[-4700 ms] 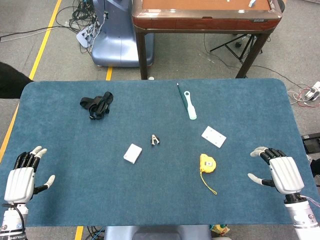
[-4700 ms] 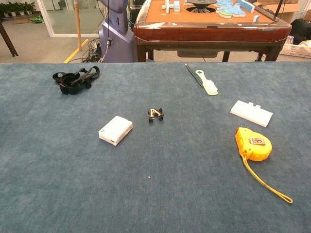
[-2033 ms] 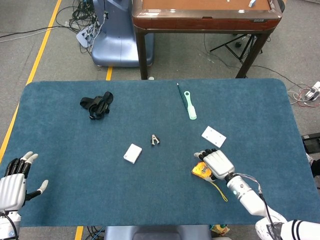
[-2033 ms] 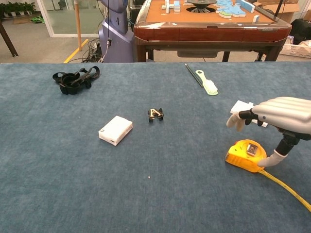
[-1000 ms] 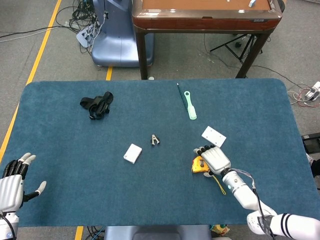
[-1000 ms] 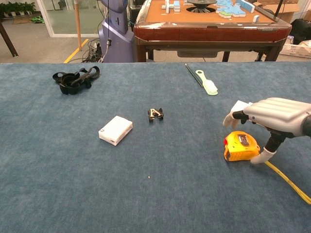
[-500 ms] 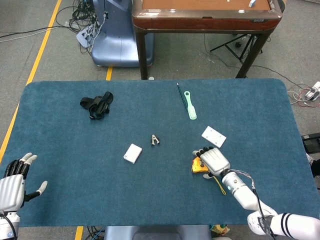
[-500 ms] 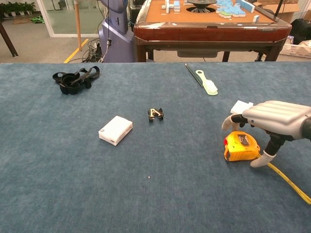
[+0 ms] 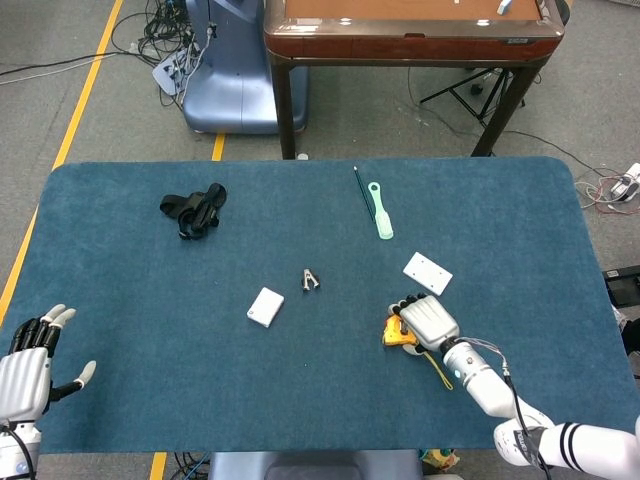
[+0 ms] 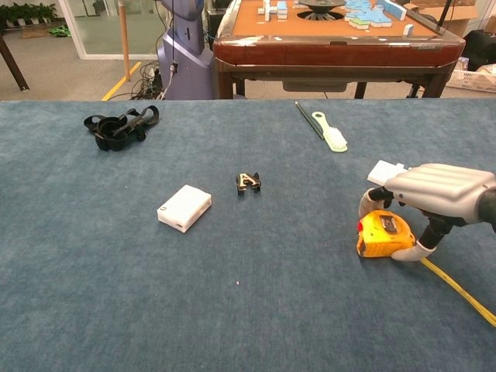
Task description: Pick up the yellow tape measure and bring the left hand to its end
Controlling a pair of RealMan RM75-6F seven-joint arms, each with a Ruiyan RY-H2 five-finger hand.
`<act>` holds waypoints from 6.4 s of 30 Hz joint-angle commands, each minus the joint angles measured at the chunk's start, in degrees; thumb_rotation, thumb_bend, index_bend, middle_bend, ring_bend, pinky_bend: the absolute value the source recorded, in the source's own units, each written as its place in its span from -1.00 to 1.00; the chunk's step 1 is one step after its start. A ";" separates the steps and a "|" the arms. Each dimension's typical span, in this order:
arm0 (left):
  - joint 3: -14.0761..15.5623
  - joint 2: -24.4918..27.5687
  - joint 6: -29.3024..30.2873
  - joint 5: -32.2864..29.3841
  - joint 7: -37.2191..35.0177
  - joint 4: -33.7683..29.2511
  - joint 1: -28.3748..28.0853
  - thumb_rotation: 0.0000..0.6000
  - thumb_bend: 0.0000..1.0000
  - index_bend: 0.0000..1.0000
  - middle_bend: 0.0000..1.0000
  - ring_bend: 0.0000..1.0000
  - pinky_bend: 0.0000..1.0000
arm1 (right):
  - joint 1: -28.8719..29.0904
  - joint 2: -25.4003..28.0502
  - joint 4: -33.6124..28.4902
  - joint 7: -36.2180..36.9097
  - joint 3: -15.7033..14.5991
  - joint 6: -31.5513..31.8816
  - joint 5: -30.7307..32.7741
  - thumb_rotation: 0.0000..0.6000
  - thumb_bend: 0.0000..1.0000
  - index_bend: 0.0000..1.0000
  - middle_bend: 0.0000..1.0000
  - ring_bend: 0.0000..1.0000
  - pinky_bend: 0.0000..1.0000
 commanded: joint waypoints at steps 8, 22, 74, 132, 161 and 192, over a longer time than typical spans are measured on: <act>-1.93 0.75 -4.03 -1.06 -2.57 -0.20 -2.97 1.00 -0.56 -0.70 -0.79 -0.81 -0.89 | 0.97 0.62 -3.79 2.05 1.80 1.01 -0.83 1.00 0.20 0.10 0.14 -0.19 -0.45; -9.39 -1.57 -18.53 -9.43 -8.29 -1.50 -14.72 1.00 -0.56 -0.70 -0.79 -0.81 -0.89 | 5.96 -1.38 -17.21 -9.50 10.23 8.21 9.84 1.00 0.46 0.31 0.34 0.13 -0.32; -13.45 -19.94 -22.51 -24.13 -8.87 -0.36 -26.98 1.00 -0.56 -1.00 -1.00 -1.00 -1.00 | 25.95 -28.82 -3.56 -23.12 24.51 21.42 36.68 1.00 0.57 0.37 0.39 0.33 -0.20; -14.40 -21.89 -23.11 -28.23 -8.15 2.42 -27.80 1.00 -0.56 -1.00 -1.00 -1.00 -1.00 | 29.08 -30.36 0.83 -21.72 24.50 18.30 39.32 1.00 0.57 0.40 0.40 0.34 -0.20; -15.46 -19.89 -23.46 -29.62 -9.49 3.31 -27.11 1.00 -0.52 -0.43 -1.00 -1.00 -1.00 | 29.43 -29.40 -0.06 -22.12 23.88 18.46 40.68 1.00 0.57 0.40 0.41 0.35 -0.20; -15.56 -18.24 -24.63 -29.56 -12.34 3.84 -26.13 1.00 -0.04 0.07 -1.00 -1.00 -1.00 | 30.02 -29.09 1.03 -22.71 23.65 17.77 42.46 1.00 0.58 0.40 0.40 0.36 -0.20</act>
